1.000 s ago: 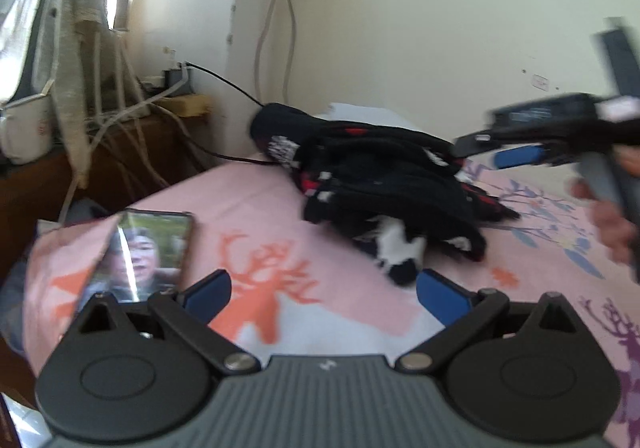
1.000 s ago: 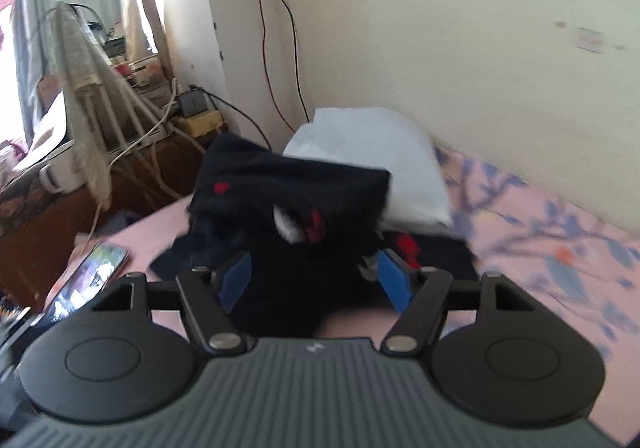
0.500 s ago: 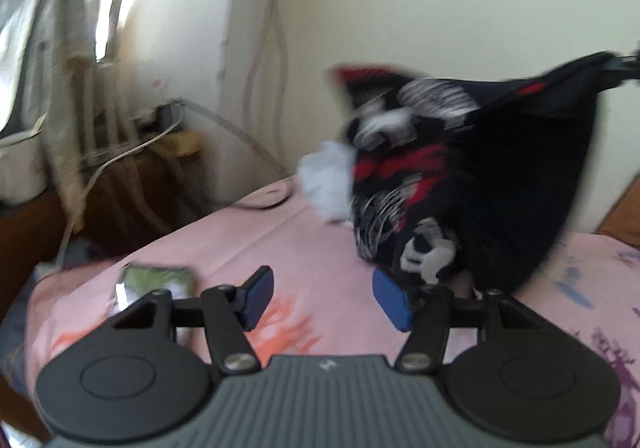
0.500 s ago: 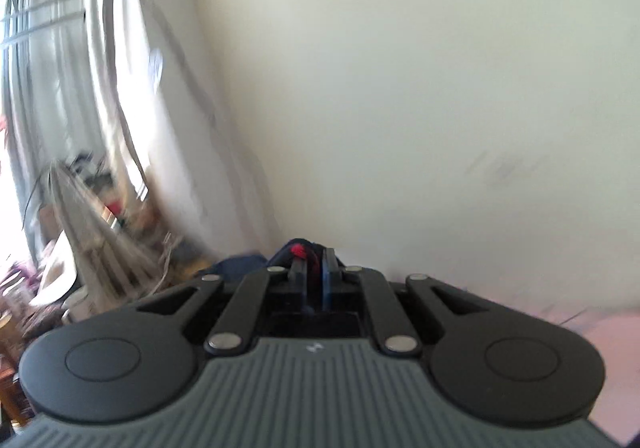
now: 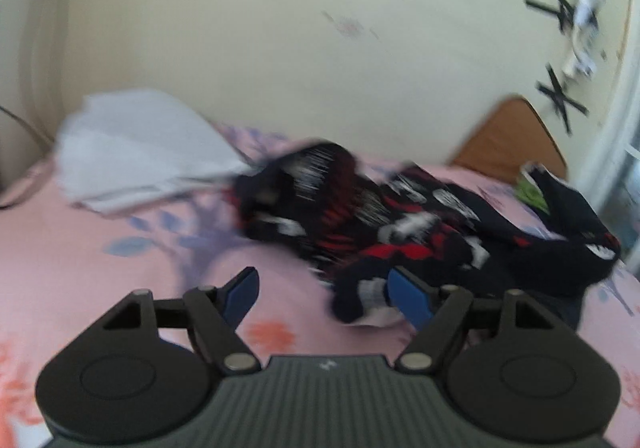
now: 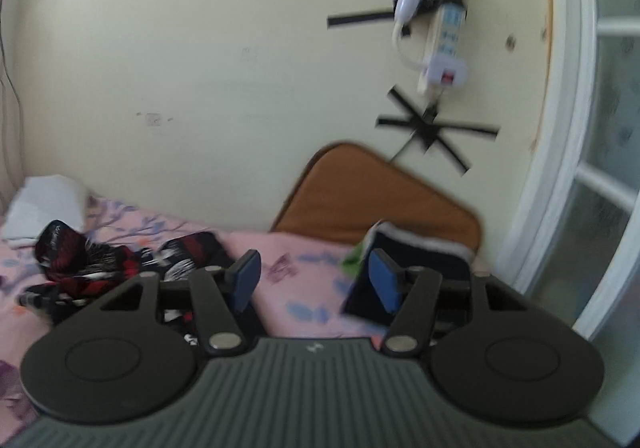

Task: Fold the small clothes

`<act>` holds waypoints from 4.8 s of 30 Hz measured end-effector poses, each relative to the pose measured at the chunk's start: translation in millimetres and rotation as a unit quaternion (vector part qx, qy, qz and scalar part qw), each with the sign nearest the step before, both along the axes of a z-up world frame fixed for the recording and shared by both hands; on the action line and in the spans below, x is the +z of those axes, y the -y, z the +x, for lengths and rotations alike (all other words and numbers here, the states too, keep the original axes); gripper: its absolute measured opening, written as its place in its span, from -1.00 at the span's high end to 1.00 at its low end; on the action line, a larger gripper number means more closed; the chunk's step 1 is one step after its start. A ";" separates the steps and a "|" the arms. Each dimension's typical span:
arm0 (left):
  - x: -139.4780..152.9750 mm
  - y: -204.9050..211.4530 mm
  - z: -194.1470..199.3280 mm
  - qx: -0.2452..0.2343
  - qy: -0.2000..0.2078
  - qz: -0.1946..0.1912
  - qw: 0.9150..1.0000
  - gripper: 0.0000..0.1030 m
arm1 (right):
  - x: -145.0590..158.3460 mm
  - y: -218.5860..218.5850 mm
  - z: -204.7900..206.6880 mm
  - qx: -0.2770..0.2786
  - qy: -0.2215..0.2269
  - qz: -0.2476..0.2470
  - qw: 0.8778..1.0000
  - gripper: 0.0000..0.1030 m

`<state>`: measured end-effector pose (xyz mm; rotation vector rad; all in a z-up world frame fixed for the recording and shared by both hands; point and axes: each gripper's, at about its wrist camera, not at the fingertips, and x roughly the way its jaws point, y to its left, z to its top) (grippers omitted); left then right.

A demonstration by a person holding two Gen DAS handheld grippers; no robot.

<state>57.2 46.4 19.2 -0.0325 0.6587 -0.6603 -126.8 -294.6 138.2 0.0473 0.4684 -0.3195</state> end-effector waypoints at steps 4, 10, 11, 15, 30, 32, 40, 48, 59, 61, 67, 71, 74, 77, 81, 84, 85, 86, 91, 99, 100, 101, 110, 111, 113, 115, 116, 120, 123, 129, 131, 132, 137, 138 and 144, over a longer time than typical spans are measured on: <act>-6.6 24.6 5.5 -0.015 -0.021 0.005 1.000 -0.63 | -20.4 -34.0 84.3 0.102 -0.026 0.026 0.994 -0.25; -8.6 26.2 -1.0 0.011 -0.024 0.015 1.000 -0.69 | -72.6 -141.1 227.7 0.314 -0.120 0.083 0.938 -0.62; -10.0 22.4 -3.0 0.019 -0.026 0.018 0.999 -0.69 | -82.4 -157.4 246.5 0.335 -0.136 0.081 0.929 -0.66; -11.8 12.4 -3.8 0.046 -0.034 0.030 0.998 -0.69 | -104.9 -190.8 288.8 0.330 -0.167 0.052 0.928 0.01; 6.0 47.4 39.2 -0.015 -0.013 0.014 1.000 0.70 | 93.6 52.7 40.7 0.032 0.116 0.064 0.991 0.79; 31.2 18.9 37.1 0.006 0.003 -0.021 1.000 0.74 | 108.1 69.9 -2.9 -0.006 0.133 0.057 0.989 0.79; 86.7 -74.9 -14.1 0.037 0.043 -0.055 0.997 0.75 | 83.4 85.1 -130.6 -0.064 0.166 0.082 0.981 0.79; 56.5 -99.0 -56.9 0.044 0.028 0.007 0.999 -0.01 | -75.1 111.5 -195.3 -0.189 -0.092 0.190 0.959 -0.11; 50.7 -44.7 -49.7 0.003 0.037 0.017 0.999 -0.72 | -80.7 74.0 -178.8 -0.094 -0.154 0.066 0.981 -0.53; 32.9 -34.1 -41.6 -0.010 0.002 0.025 1.000 -0.62 | -87.8 56.7 -184.1 -0.058 -0.206 0.037 0.976 -0.53; 0.1 -16.7 -31.0 -0.015 -0.030 0.069 0.997 0.09 | -49.7 39.0 -217.6 -0.029 -0.129 0.071 0.989 -0.50; 3.0 -22.9 -37.6 -0.005 -0.033 0.058 0.998 0.73 | -27.5 48.2 -178.5 0.030 -0.044 0.115 0.992 -0.50; 6.7 -42.0 -46.7 0.008 -0.040 0.031 0.999 0.75 | -27.4 43.7 -109.0 0.097 -0.037 0.130 0.986 -0.51; 15.2 -61.0 -66.2 0.036 -0.036 0.021 0.998 0.78 | -43.4 36.9 -31.9 0.161 -0.060 0.149 0.974 -0.51; 14.6 -95.4 -98.9 0.077 -0.054 -0.024 0.995 0.77 | -67.7 28.5 53.0 0.217 -0.102 0.208 0.948 -0.53; -1.9 -108.6 -118.6 0.098 -0.085 -0.032 0.991 0.76 | -84.2 10.3 89.6 0.267 -0.147 0.235 0.923 -0.53; -6.5 -111.4 -122.4 0.105 -0.093 -0.031 0.990 0.74 | -89.9 -1.1 96.7 0.277 -0.165 0.224 0.920 -0.53; -9.8 -115.4 -124.9 0.110 -0.103 -0.036 0.988 0.73 | -95.8 -11.4 102.1 0.288 -0.182 0.206 0.917 -0.53; -18.2 -125.5 -139.6 0.103 -0.136 -0.056 0.984 0.60 | -110.7 -36.8 111.6 0.329 -0.225 0.156 0.903 -0.52; 14.8 -114.1 -119.1 0.134 -0.063 -0.047 0.988 -0.15 | -78.4 -44.4 80.5 0.340 -0.161 0.071 0.924 0.83; 13.7 -106.7 -112.9 0.132 -0.058 -0.039 0.989 -0.19 | -71.4 -45.1 75.2 0.338 -0.141 0.068 0.928 0.84; 11.2 -100.5 -109.6 0.129 -0.055 -0.031 0.990 -0.21 | -62.9 -41.5 69.1 0.335 -0.123 0.070 0.931 0.85; -2.4 -105.7 -99.3 0.151 -0.070 -0.042 0.985 0.68 | 9.3 12.1 1.1 0.195 0.041 0.080 0.977 0.95; -3.5 -115.5 -101.1 0.156 -0.081 -0.058 0.983 0.68 | 11.0 23.9 -1.6 0.183 0.045 0.095 0.977 0.95; -10.9 -133.6 -107.3 0.161 -0.114 -0.086 0.977 0.67 | 6.9 35.9 -1.2 0.179 0.034 0.116 0.976 0.95; -18.7 -142.9 -117.0 0.165 -0.139 -0.095 0.972 0.60 | -5.3 39.3 7.9 0.179 0.011 0.132 0.975 0.84; -22.1 -144.4 -121.7 0.165 -0.147 -0.094 0.971 0.56 | -12.6 38.1 9.9 0.184 -0.002 0.144 0.972 0.82; -20.2 -143.1 -136.2 0.166 -0.138 -0.069 0.974 0.35 | -44.9 26.4 33.7 0.204 -0.035 0.189 0.960 0.04; -0.8 -141.1 -136.5 0.184 -0.089 -0.045 0.978 0.02 | -68.1 19.5 61.4 0.220 -0.061 0.226 0.947 -0.25; 19.4 -121.3 -107.4 0.180 -0.041 -0.011 0.983 -0.45 | -97.3 -6.8 109.4 0.247 -0.128 0.225 0.934 -0.68; 16.4 -110.6 -96.0 0.176 -0.040 0.006 0.984 -0.51 | -106.0 -15.0 123.6 0.270 -0.161 0.230 0.921 -0.68; 14.9 -106.3 -91.5 0.172 -0.042 0.011 0.984 -0.51 | -108.9 -19.8 128.0 0.282 -0.173 0.241 0.912 -0.68; 4.0 -109.0 -93.1 0.177 -0.050 0.075 0.980 0.09 | -95.0 -22.9 107.2 0.363 -0.166 0.245 0.883 -0.65; 0.7 -118.3 -96.4 0.178 -0.066 0.070 0.979 0.09 | -91.3 -25.5 98.8 0.374 -0.159 0.235 0.883 -0.52; 6.2 -163.0 -118.3 0.227 -0.080 0.076 0.968 -0.54 | -83.3 -34.5 35.7 0.427 -0.116 0.154 0.883 0.23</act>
